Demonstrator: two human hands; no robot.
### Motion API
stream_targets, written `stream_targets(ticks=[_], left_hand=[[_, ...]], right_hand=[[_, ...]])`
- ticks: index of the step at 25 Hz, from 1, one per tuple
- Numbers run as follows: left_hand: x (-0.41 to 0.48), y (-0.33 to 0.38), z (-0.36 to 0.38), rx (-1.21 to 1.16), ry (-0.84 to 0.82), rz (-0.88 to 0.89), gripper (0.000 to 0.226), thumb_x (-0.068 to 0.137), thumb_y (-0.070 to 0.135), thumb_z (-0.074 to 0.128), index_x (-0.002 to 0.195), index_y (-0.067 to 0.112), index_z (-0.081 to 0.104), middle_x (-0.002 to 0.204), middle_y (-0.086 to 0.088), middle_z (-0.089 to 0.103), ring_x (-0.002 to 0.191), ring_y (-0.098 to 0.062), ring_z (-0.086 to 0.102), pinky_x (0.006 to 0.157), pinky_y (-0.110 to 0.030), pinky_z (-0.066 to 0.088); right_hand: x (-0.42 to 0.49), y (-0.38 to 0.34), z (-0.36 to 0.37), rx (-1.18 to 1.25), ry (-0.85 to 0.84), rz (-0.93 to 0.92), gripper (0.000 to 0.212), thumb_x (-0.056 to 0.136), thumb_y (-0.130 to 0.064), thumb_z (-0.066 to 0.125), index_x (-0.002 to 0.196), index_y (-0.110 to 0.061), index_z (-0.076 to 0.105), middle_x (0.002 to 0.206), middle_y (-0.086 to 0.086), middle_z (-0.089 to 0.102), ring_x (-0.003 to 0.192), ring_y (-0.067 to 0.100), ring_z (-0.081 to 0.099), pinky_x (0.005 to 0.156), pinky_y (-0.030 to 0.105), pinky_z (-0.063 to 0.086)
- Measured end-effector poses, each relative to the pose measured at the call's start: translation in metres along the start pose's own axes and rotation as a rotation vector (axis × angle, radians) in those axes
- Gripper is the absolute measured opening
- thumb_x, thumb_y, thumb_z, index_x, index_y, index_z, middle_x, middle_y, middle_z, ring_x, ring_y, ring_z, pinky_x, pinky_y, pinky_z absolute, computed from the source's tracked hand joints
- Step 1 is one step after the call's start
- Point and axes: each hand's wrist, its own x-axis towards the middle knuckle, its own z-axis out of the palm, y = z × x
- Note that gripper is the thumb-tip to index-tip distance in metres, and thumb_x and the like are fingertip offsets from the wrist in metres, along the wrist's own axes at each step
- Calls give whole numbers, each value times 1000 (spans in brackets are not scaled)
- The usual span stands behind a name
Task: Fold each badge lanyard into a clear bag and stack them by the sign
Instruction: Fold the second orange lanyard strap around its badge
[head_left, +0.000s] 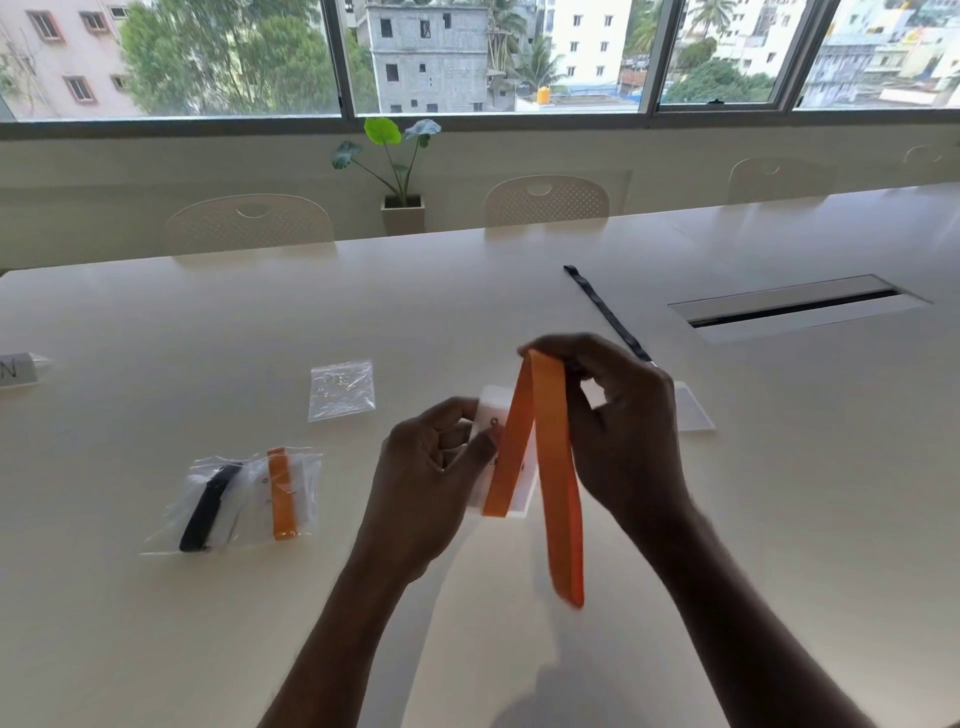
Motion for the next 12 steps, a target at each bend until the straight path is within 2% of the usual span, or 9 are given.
stream_targets(ticks=[2, 7, 9, 12], left_hand=[[-4, -1, -1, -16, -33, -25, 30, 87, 46, 67, 112, 31, 73, 106, 9, 81, 95, -15, 79, 86, -47, 65], [-8, -5, -7, -77, -81, -61, 28, 86, 42, 67, 111, 32, 72, 106, 12, 81, 98, -15, 79, 88, -44, 65], [-10, -8, -10, -100, -121, -70, 34, 81, 36, 74, 113, 27, 73, 108, 7, 81, 98, -18, 79, 88, -45, 65], [-14, -10, -13, -53, -162, -46, 39, 74, 29, 82, 112, 25, 73, 107, 9, 82, 98, -14, 79, 89, -38, 65]], right_hand=[[17, 11, 3, -2, -9, 74, 16, 98, -16, 66, 110, -26, 71, 99, -24, 70, 91, -8, 70, 84, 12, 58], [37, 27, 13, 162, -55, 291, 20, 101, -13, 66, 93, -30, 73, 83, -14, 76, 77, 5, 76, 69, 18, 61], [40, 31, 15, 267, -65, 404, 19, 101, -16, 65, 89, -26, 75, 73, -10, 76, 68, 8, 74, 63, 20, 61], [42, 46, 22, 393, -144, 645, 20, 102, -20, 65, 86, -15, 76, 66, -4, 71, 58, 8, 67, 58, 21, 57]])
